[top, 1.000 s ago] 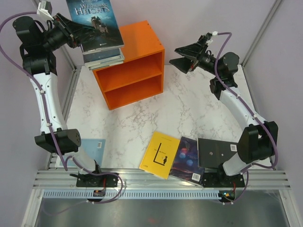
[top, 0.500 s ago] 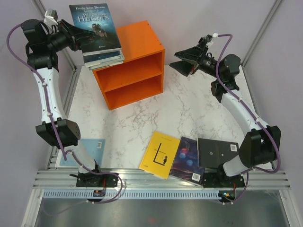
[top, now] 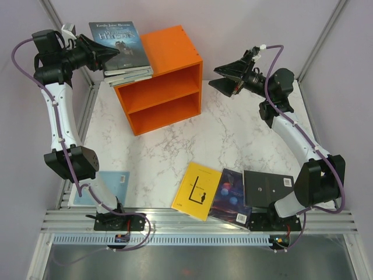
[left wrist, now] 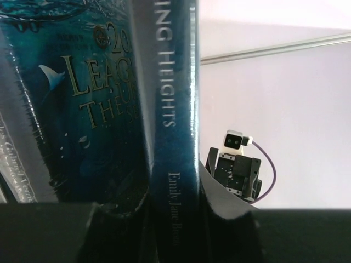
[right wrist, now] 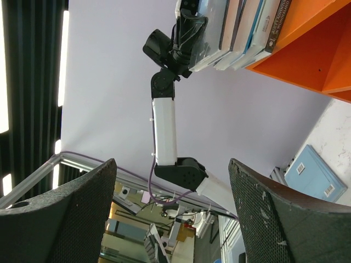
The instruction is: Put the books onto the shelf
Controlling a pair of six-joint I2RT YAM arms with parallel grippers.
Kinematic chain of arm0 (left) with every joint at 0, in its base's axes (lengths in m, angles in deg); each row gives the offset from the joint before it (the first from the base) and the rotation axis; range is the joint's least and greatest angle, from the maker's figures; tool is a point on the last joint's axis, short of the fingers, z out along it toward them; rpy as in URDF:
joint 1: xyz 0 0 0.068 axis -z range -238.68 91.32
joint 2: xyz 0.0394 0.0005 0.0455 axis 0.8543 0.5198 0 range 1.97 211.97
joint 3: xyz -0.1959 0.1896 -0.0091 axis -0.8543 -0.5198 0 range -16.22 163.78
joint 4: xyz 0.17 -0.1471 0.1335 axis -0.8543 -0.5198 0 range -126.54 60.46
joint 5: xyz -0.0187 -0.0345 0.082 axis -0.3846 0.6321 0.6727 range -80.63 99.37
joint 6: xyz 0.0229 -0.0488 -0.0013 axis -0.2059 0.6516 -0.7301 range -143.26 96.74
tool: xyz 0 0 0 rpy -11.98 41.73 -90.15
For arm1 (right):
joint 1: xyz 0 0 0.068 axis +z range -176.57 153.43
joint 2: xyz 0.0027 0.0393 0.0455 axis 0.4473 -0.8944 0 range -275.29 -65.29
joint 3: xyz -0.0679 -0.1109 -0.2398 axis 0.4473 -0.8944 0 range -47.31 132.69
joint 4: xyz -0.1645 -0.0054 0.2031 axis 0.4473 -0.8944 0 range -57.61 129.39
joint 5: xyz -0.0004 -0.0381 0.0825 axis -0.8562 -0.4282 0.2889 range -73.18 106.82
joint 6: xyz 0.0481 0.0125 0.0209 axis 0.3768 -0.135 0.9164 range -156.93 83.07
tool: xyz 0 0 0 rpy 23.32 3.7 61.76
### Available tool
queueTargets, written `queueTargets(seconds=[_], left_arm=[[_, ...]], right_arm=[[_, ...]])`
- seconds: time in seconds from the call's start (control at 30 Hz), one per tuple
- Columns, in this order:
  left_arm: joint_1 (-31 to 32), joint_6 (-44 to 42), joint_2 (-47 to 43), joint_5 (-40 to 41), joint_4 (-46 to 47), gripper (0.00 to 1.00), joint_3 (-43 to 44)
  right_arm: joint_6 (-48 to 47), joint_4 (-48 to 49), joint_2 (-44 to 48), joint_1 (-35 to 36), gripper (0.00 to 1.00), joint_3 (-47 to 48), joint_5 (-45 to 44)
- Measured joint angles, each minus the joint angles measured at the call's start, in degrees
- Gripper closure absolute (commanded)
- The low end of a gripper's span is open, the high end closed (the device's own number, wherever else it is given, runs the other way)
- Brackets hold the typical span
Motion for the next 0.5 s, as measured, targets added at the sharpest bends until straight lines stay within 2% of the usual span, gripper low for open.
queueTargets(seconds=[0.07, 0.1, 0.2, 0.5], left_arm=[[0.0, -1.0, 0.0, 0.6, -0.9, 0.62, 0.6], [0.0, -1.9, 0.0, 1.2, -1.6, 0.56, 1.1], [0.0, -4.9, 0.7, 3.0, -3.3, 0.5, 2.5], [-1.5, -7.7, 3.0, 5.8, -8.0, 0.42, 8.0]], right_arm=[[0.0, 0.0, 0.0, 0.0, 0.14, 0.0, 0.0], [0.0, 0.0, 0.0, 0.0, 0.14, 0.0, 0.0], [0.0, 0.0, 0.0, 0.0, 0.14, 0.0, 0.0], [0.0, 0.0, 0.0, 0.0, 0.15, -0.2, 0.3]])
